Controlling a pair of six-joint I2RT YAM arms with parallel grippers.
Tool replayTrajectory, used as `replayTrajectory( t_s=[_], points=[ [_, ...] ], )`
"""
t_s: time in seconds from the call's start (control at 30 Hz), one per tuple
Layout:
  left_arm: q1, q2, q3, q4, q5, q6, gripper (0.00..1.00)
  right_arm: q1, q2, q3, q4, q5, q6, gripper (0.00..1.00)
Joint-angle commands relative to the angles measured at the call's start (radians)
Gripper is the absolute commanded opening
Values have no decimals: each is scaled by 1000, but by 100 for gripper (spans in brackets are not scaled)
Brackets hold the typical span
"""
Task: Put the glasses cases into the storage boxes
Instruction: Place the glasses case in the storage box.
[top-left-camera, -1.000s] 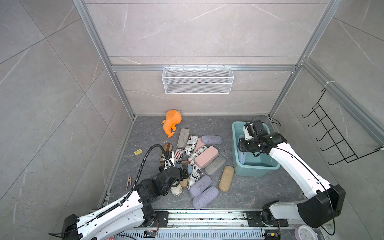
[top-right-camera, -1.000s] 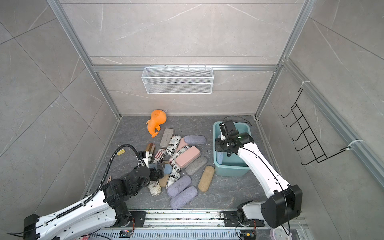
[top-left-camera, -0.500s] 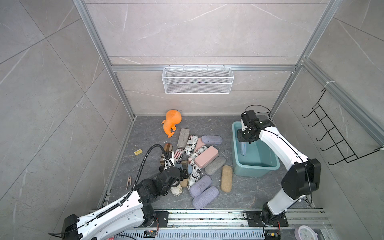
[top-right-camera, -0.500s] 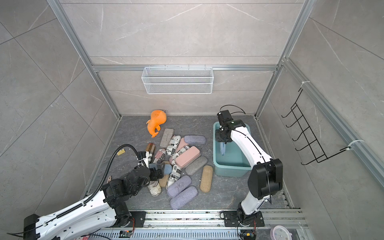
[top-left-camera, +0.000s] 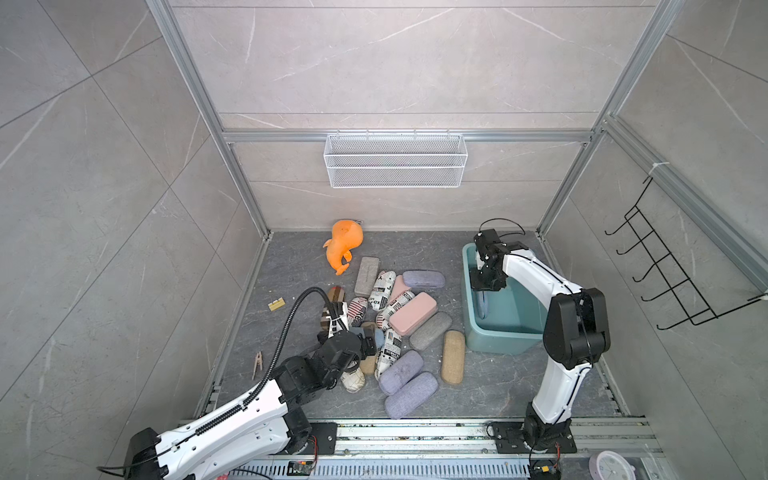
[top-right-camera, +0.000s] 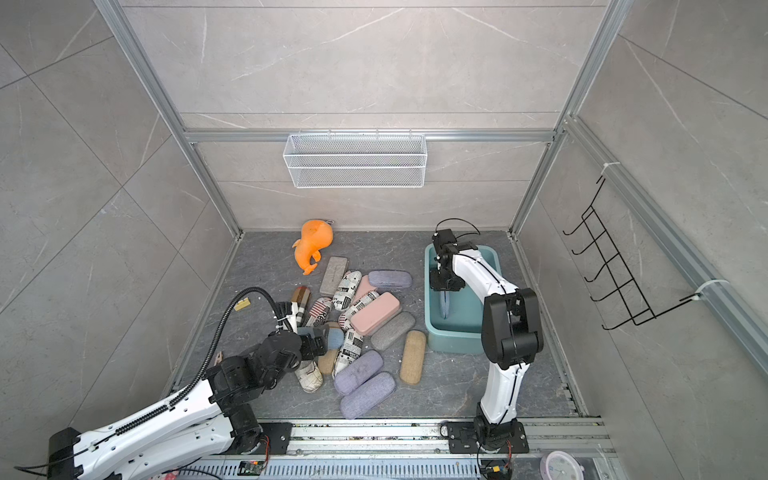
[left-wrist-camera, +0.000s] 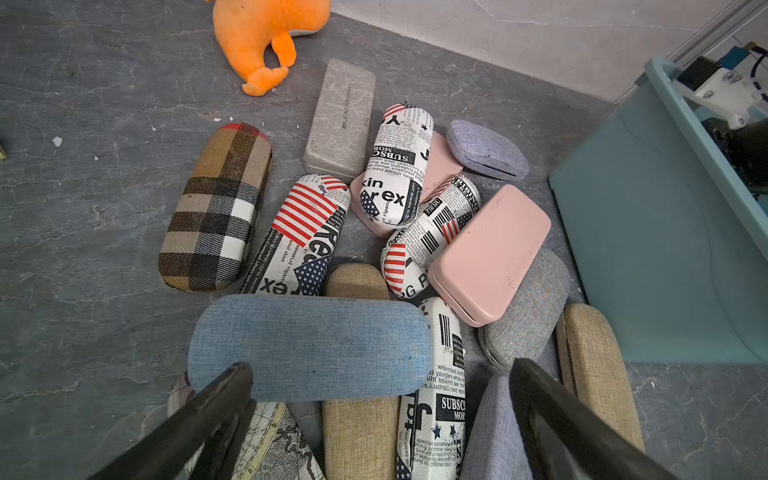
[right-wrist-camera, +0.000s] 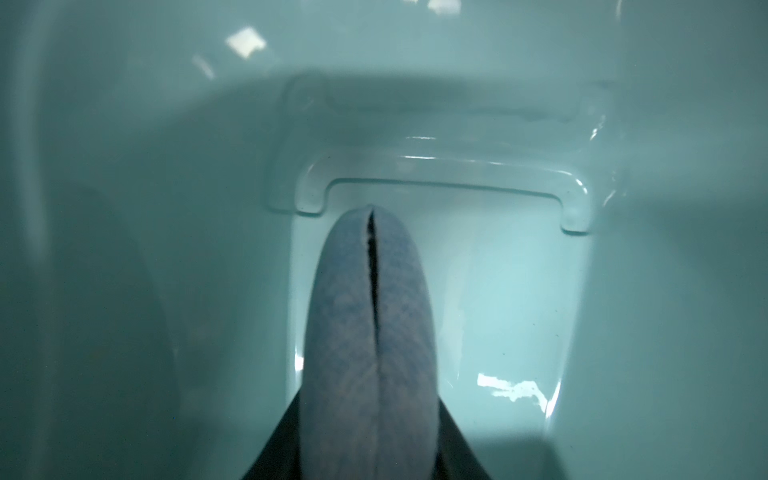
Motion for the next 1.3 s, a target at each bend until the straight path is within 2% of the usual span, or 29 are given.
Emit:
replayTrajectory(
  t_s=[0.0,0.1,0.2,0.37,0.53,0.8,1.03,1.17,1.27],
  points=[
    [6,-6,25,-9,1,-12,98,-1,12,3,27,-23,-15,37],
    [6,-13,23,-14,1,-19,98,-2,19,1,27,-25,-19,43],
    [7,-13,25,-16,2,-21,99,-4,11,-11,36,-43,-18,45],
    [8,-24,50,-66,-1,-20,98,-6,-17,-13,17,-38,-14,53],
    [7,-76,47,-100,-34,-6,99,-6,-137,-28,-6,0,-2,62],
    [13,-60,81,-134,-63,32,99,18,-343,-63,-45,32,32,64],
    [83,45,99,-103,63,51,98,116,-514,-149,-50,50,67,60],
    [109,125,108,-79,86,70,98,187,-583,-188,-45,80,63,60],
    [160,208,140,-58,200,105,98,197,-627,-214,-34,71,84,60]
  ],
)
